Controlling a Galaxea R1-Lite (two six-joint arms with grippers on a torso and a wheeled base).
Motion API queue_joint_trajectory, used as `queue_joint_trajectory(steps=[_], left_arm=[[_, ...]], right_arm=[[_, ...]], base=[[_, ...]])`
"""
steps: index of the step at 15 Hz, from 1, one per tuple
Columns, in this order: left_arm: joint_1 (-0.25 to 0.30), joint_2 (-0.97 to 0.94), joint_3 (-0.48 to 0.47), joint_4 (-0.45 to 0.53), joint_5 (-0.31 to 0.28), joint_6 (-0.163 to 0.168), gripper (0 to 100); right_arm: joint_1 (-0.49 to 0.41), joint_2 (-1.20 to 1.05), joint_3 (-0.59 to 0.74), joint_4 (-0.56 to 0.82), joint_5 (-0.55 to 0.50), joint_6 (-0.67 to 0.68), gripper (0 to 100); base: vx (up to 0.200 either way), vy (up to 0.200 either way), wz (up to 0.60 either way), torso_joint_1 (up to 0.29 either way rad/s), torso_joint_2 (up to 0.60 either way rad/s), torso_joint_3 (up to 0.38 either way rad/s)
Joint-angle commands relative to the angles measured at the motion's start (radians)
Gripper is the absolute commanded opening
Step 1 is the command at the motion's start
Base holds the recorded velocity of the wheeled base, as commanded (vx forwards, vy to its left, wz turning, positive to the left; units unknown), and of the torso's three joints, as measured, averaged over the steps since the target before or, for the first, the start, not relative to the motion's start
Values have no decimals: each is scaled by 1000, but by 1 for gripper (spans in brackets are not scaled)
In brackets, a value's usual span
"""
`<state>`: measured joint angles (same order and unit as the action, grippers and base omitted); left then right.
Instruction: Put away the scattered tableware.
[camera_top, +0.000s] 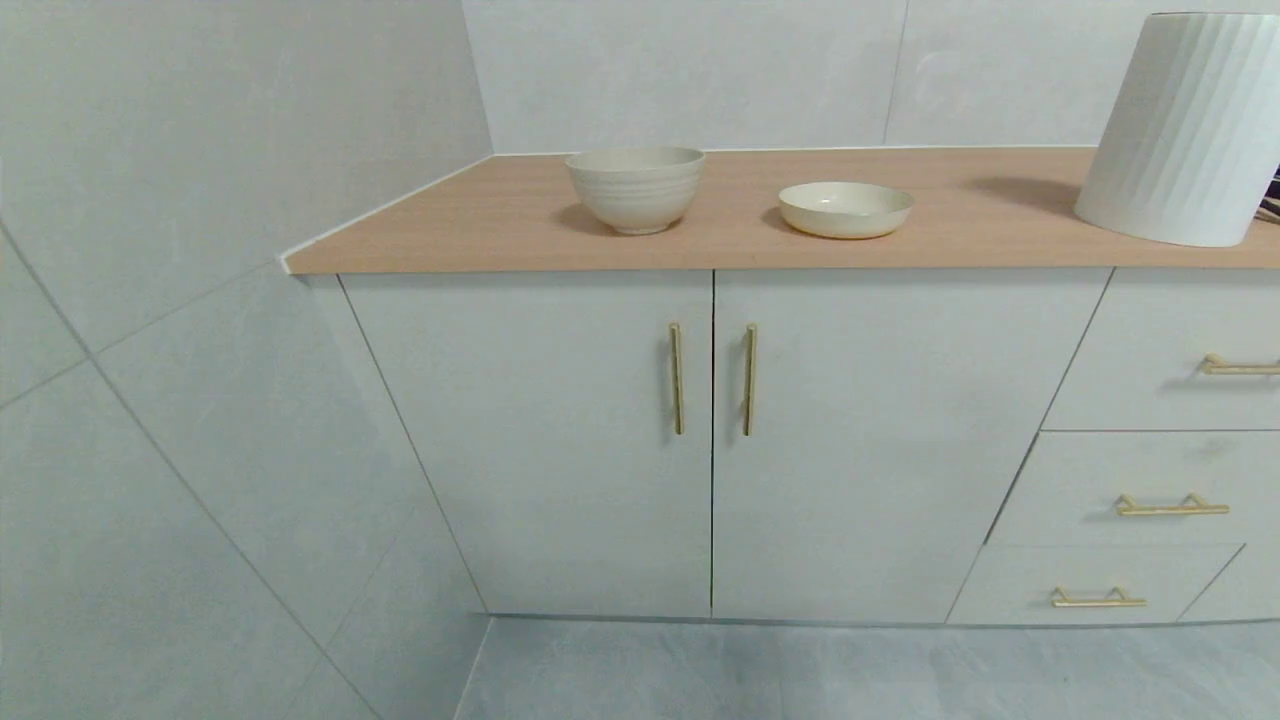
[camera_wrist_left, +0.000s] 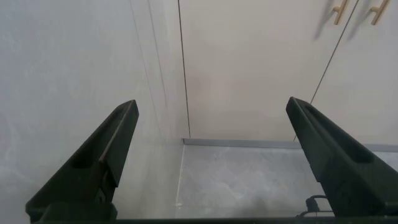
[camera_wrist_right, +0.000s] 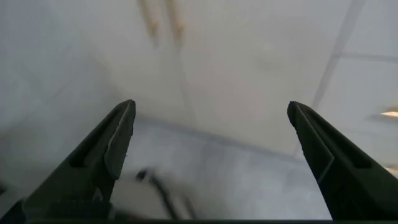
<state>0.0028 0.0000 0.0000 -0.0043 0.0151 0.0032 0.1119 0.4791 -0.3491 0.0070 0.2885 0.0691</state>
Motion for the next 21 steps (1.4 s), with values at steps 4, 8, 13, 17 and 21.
queue_joint_trajectory(steps=[4,8,13,17,21], left_arm=[[0,0,0,0,0,0,100],[0,0,0,0,0,0,100],[0,0,0,0,0,0,100],[0,0,0,0,0,0,100],[0,0,0,1,0,0,100]], right_arm=[[227,550,-231,-44,21,17,100],[295,854,-364,-196,24,49,100],[356,1079,-551,-279,27,81,100],[368,1319,-758,-283,29,92,100],[370,1495,-904,-294,24,161,100]], base=[[0,0,0,0,0,0],[0,0,0,0,0,0],[0,0,0,0,0,0],[0,0,0,0,0,0],[0,0,0,0,0,0]])
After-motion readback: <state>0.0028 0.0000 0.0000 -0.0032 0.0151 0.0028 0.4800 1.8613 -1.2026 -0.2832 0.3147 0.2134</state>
